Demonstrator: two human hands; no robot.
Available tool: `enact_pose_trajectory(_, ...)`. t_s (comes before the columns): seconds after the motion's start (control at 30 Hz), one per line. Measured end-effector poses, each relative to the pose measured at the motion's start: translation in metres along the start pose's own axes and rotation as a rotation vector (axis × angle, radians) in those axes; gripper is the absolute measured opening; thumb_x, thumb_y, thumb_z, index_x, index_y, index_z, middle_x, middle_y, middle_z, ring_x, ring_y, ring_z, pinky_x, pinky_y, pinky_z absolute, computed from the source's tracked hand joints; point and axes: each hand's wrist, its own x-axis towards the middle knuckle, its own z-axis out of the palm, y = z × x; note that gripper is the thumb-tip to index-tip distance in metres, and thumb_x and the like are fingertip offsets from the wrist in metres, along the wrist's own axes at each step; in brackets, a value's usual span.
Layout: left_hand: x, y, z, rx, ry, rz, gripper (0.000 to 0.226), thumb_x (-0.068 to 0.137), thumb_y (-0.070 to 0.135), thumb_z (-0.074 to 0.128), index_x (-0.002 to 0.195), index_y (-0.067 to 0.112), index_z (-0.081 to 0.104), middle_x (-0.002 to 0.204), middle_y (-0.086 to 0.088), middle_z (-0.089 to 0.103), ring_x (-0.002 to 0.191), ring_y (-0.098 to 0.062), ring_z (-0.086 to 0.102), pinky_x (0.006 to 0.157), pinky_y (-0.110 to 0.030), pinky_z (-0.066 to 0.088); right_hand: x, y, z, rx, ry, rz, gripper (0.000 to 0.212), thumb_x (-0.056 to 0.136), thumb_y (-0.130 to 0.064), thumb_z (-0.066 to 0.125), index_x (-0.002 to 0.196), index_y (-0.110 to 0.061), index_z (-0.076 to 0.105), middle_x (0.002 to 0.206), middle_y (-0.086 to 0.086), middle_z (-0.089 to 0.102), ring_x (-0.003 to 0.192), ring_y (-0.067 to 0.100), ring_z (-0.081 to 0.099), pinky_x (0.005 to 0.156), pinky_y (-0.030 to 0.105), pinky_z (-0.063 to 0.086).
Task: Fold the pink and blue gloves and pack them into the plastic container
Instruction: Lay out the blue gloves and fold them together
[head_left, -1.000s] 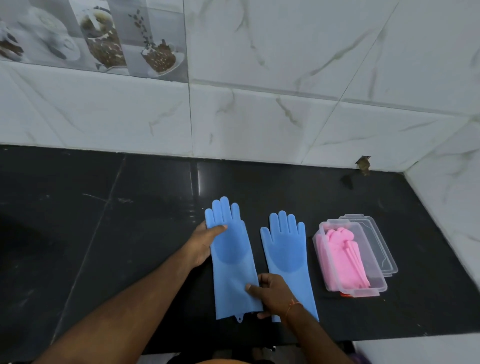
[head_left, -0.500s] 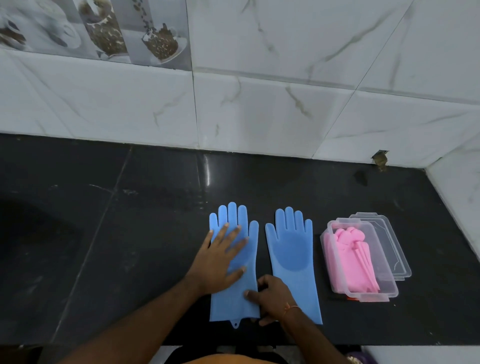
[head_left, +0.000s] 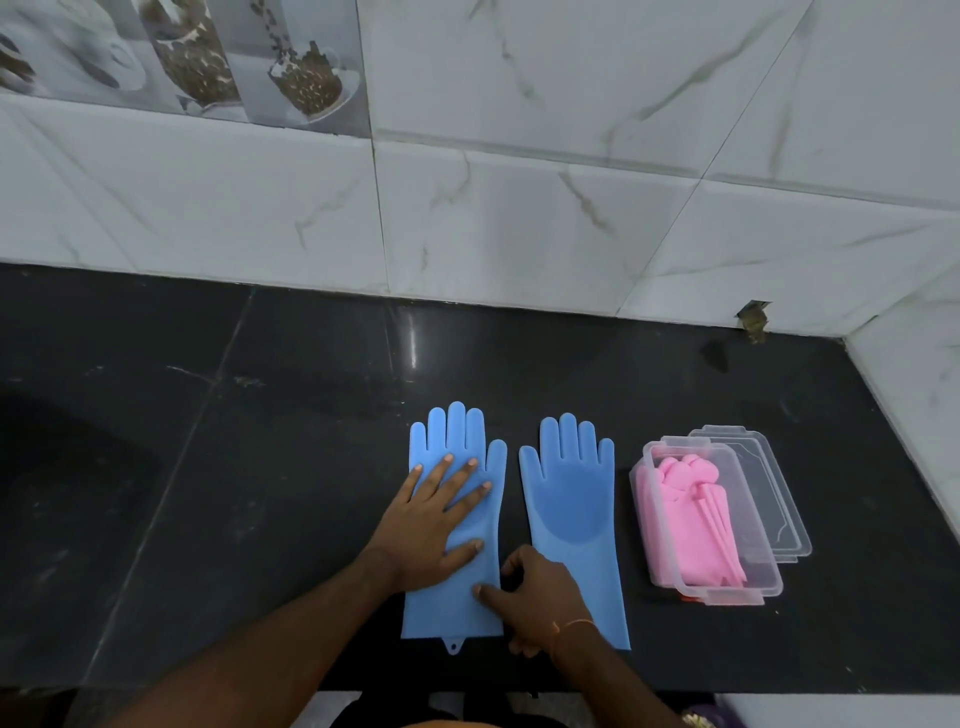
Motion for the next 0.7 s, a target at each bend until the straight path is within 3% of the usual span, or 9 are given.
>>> enact_pose_trajectory(0.07, 0.003, 0.005, -0.006, -0.005, 0.002, -0.029, 0.08, 0.105, 0.079, 0.024, 0.174, 0.043, 0.007, 0.184, 0.011, -0.001, 0.169, -0.019, -0.012, 0.134, -0.05, -0.014, -0.008, 0.007, -0.006, -0.16, 0.111, -0.093, 0.05, 0.077, -0.071, 0.075, 0.101, -0.032, 0.054, 0.081, -0.003, 0.072, 0.064, 0.013, 0.072, 0.059, 0.029, 0.06)
enact_pose_trajectory(0.17, 0.013, 0.024, -0.016, -0.051, 0.077, -0.039, 0.076, 0.106, 0.074, 0.03, 0.172, 0.036, 0.025, 0.181, 0.009, 0.02, 0.17, -0.021, 0.008, 0.136, -0.054, 0.0, -0.02, 0.022, -0.017, -0.219, 0.223, -0.182, 0.049, 0.084, -0.071, 0.068, 0.111, -0.034, 0.054, 0.074, -0.006, 0.072, 0.072, 0.005, 0.068, 0.068, 0.021, 0.053)
enact_pose_trajectory(0.23, 0.024, 0.042, -0.024, -0.1, 0.127, -0.036, 0.071, 0.107, 0.069, 0.035, 0.169, 0.034, 0.033, 0.176, 0.008, 0.031, 0.166, -0.022, 0.023, 0.135, -0.057, 0.015, -0.029, 0.031, -0.023, -0.22, 0.294, -0.206, 0.045, 0.089, -0.069, 0.065, 0.117, -0.036, 0.053, 0.082, -0.011, 0.069, 0.077, 0.002, 0.065, 0.067, 0.017, 0.045)
enact_pose_trajectory(0.33, 0.047, 0.075, -0.035, -0.157, 0.161, -0.036, 0.065, 0.104, 0.061, 0.042, 0.162, 0.033, 0.039, 0.166, 0.007, 0.046, 0.154, -0.021, 0.04, 0.127, -0.054, 0.033, -0.039, 0.051, -0.029, -0.217, 0.4, -0.251, 0.039, 0.095, -0.059, 0.064, 0.123, -0.033, 0.058, 0.105, -0.017, 0.061, 0.096, 0.004, 0.059, 0.08, 0.02, 0.044)
enact_pose_trajectory(0.5, 0.092, 0.132, -0.043, -0.289, 0.114, 0.003, 0.052, 0.105, 0.048, 0.051, 0.15, 0.023, 0.058, 0.143, 0.0, 0.068, 0.128, -0.019, 0.064, 0.108, -0.04, 0.056, -0.051, 0.079, -0.033, -0.219, 0.457, -0.148, 0.045, 0.096, -0.043, 0.069, 0.136, -0.027, 0.056, 0.142, -0.005, 0.049, 0.127, 0.021, 0.05, 0.104, 0.032, 0.044)
enact_pose_trajectory(0.6, 0.115, 0.164, -0.042, -0.434, 0.077, -0.05, 0.036, 0.108, 0.034, 0.054, 0.137, 0.019, 0.07, 0.121, -0.003, 0.077, 0.107, -0.02, 0.072, 0.095, -0.037, 0.061, -0.051, 0.093, -0.039, -0.133, 0.434, -0.048, 0.057, 0.093, -0.036, 0.075, 0.143, -0.019, 0.053, 0.146, 0.006, 0.047, 0.13, 0.027, 0.053, 0.109, 0.04, 0.043)
enact_pose_trajectory(0.7, 0.136, 0.183, -0.041, -0.446, 0.037, -0.203, 0.024, 0.11, 0.032, 0.055, 0.122, 0.017, 0.07, 0.108, -0.004, 0.078, 0.098, -0.022, 0.073, 0.093, -0.042, 0.063, -0.047, 0.107, -0.047, -0.022, 0.4, 0.001, 0.066, 0.091, -0.03, 0.079, 0.148, -0.013, 0.05, 0.145, 0.013, 0.05, 0.13, 0.03, 0.056, 0.109, 0.041, 0.047)
